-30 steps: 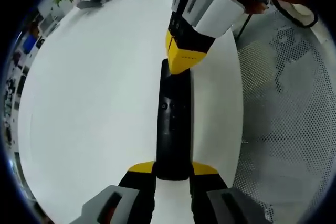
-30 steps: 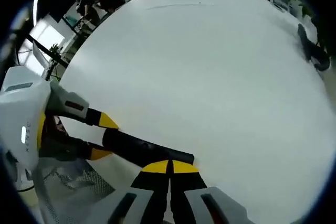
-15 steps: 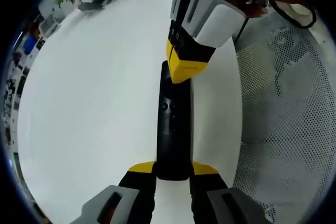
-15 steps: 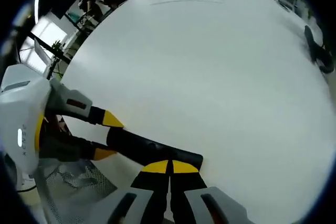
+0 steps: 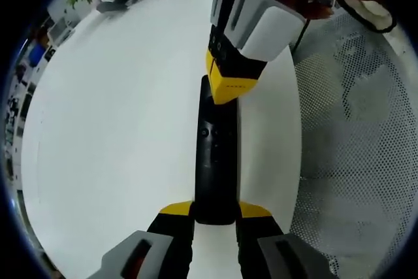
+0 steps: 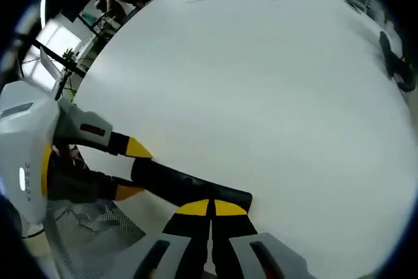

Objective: Press the specified remote control buttons in sequence, fully releasing each button before pressing the next.

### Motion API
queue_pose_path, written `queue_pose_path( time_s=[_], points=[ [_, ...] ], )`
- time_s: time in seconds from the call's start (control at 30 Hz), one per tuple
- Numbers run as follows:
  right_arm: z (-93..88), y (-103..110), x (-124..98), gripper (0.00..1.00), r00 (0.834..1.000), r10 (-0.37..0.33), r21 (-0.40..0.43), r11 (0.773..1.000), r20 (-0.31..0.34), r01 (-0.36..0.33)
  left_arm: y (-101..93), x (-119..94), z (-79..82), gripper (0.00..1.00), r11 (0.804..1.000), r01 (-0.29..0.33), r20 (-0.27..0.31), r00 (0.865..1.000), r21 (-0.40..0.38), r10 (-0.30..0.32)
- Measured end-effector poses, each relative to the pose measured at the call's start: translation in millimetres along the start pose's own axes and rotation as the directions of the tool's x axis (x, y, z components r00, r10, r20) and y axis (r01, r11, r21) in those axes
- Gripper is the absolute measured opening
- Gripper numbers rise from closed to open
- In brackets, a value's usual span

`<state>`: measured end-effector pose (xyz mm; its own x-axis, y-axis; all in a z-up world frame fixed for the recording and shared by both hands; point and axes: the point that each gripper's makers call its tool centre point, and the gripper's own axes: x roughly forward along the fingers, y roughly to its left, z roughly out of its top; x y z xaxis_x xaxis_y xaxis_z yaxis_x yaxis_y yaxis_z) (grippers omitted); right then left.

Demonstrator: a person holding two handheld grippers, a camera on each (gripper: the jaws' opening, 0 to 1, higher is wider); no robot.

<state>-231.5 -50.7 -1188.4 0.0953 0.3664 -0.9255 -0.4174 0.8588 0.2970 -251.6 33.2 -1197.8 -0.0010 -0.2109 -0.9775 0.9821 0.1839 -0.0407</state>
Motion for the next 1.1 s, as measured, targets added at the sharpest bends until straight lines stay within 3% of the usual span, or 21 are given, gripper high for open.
queue_pose_path(
  time_s=[0.57, 0.8, 1.1],
  points=[
    [-0.3, 0.0, -0.7, 0.00, 0.999, -0.007, 0.003, 1.000, 0.047, 0.007, 0.9, 1.1, 0.3, 0.24, 1.000, 0.011, -0.015, 1.000, 0.008, -0.010],
    [0.1, 0.0, -1.2, 0.00, 0.999, 0.013, 0.027, 1.000, 0.041, -0.014, 0.3, 1.1, 0.3, 0.24, 1.000, 0.003, -0.020, 1.000, 0.007, -0.003],
    [1.4, 1.3, -0.3, 0.00, 1.000, -0.009, -0.017, 1.000, 0.008, 0.009, 0.4, 0.7, -0.3, 0.24, 1.000, 0.014, -0.002, 1.000, 0.005, -0.014]
  ],
)
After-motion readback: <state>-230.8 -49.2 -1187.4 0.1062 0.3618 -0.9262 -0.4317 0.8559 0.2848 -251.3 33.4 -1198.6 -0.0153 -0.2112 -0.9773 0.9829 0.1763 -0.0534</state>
